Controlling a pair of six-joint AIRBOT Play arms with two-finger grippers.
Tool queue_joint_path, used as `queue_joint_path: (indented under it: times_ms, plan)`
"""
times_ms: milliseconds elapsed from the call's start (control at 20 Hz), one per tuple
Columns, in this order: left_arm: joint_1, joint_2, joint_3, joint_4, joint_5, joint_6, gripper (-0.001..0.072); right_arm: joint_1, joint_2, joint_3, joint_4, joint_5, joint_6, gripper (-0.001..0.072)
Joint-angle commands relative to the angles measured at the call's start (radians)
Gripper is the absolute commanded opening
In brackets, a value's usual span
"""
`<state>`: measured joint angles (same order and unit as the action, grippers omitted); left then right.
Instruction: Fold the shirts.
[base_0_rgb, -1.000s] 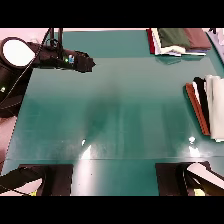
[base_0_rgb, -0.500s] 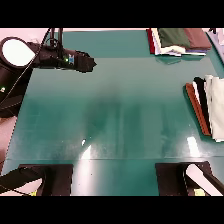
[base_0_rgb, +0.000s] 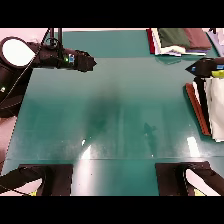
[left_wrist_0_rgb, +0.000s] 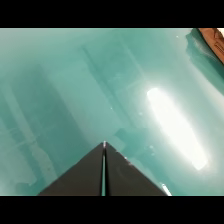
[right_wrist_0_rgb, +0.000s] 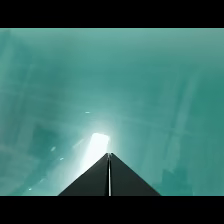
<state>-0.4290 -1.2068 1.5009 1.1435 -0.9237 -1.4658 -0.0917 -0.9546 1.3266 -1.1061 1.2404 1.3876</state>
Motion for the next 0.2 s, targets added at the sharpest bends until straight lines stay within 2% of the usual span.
queue_joint_path:
  times_ms: [0,150]
  plan:
    - [0.000,0.000,0.000,0.000,0.000,0.000,0.0025,0.076,0.001,0.000,0.005,-0.016,-0.002,0.0021]
    - [0.000,0.000,0.000,0.000,0.000,0.000,0.0025,0.076,0.001,-0.001,0.006,-0.006,-0.002,0.0021]
